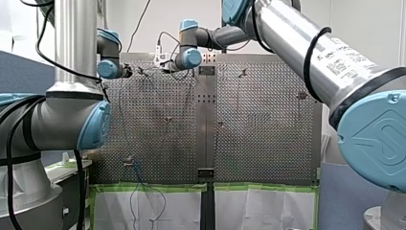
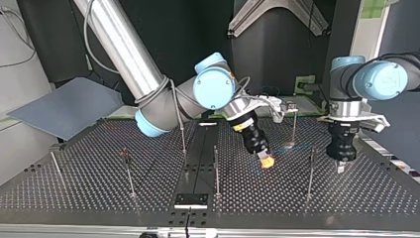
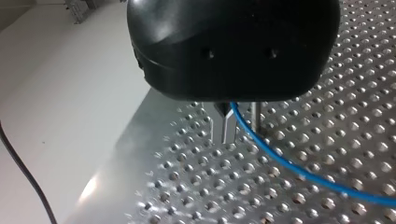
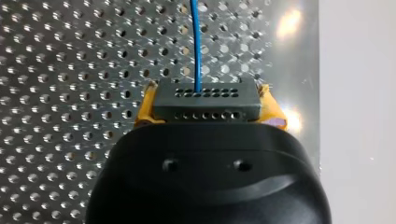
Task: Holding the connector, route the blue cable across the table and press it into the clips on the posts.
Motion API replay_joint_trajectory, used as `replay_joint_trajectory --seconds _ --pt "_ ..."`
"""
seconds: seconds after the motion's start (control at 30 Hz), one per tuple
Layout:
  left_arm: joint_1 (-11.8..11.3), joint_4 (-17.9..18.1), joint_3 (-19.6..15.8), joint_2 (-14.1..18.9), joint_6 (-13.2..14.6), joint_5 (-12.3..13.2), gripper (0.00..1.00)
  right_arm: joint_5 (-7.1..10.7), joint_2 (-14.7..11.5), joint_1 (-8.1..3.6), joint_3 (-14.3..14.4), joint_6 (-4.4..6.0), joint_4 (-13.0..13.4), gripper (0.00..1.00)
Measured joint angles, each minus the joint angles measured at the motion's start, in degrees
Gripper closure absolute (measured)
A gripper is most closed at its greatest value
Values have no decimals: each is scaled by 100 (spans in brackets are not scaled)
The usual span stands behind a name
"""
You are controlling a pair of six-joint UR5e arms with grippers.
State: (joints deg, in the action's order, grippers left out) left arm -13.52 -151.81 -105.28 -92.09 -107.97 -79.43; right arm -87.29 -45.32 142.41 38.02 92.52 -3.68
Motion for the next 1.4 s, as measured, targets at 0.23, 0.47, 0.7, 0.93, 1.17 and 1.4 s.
replay_joint_trajectory --seconds 0.23,0.47,0.7,0.93,1.17,1.4 --pt "-53 23 134 -267 6 22 100 1 20 -89 -51 4 0 100" --pt "-86 68 257 -387 -60 176 100 1 46 -176 -59 3 0 100" --pt "-128 104 298 -398 -198 213 100 14 122 -190 -68 -25 2 100" --pt "-170 103 300 -398 -183 196 56 18 158 -191 -72 -49 0 100" --pt "-139 71 300 -392 -177 61 0 19 159 -191 -101 -57 -6 100" --pt "-44 -157 278 -287 31 -265 0 19 159 -192 -113 -57 -9 100"
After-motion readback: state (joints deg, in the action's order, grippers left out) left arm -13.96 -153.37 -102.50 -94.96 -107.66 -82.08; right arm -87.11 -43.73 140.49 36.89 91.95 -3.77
